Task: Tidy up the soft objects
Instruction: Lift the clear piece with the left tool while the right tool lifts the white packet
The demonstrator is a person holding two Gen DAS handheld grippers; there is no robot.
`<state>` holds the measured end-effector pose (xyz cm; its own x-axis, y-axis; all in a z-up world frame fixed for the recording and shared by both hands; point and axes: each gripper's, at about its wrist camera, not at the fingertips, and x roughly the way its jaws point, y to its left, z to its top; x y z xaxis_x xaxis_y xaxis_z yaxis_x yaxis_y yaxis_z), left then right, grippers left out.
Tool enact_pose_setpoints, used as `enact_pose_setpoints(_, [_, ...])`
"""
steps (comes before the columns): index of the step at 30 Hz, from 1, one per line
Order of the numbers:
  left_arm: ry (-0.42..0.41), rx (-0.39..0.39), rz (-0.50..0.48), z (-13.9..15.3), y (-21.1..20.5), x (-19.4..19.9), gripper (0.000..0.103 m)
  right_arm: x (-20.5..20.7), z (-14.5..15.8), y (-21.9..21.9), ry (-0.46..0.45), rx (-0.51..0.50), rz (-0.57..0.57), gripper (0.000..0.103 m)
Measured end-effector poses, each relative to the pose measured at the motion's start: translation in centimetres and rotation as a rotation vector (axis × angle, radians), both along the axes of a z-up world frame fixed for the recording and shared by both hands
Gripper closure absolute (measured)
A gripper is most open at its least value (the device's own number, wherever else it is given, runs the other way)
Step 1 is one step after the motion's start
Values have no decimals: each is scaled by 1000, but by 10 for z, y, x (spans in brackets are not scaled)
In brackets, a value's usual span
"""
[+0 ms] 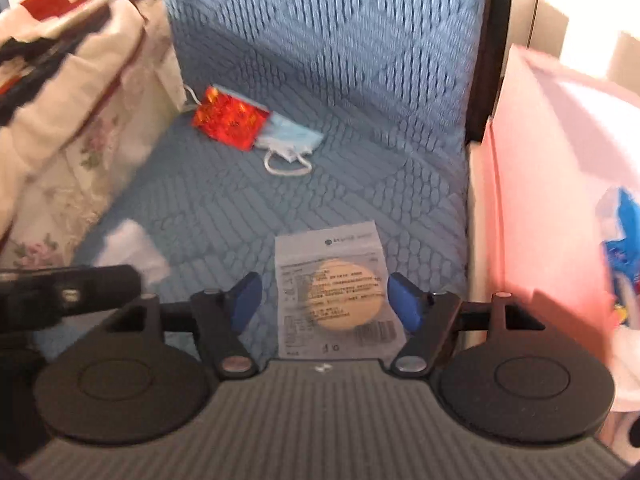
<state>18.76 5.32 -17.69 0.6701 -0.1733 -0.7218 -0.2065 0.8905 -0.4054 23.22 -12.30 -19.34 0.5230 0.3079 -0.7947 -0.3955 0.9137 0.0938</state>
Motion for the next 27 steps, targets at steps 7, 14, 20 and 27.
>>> enact_pose_setpoints(7, [11, -7, 16, -6, 11, 2, 84, 5, -26, 14, 23, -71, 58, 9])
enact_pose_setpoints(14, [23, -15, 25, -10, 18, 2, 84, 9, -19, 10, 35, -48, 25, 54])
enact_pose_setpoints(20, [8, -10, 21, -7, 16, 0, 84, 13, -17, -7, 81, -2, -59, 66])
enact_pose_setpoints(27, [-12, 2, 21, 4, 10, -5, 84, -4, 2, -13, 48, 31, -33, 66])
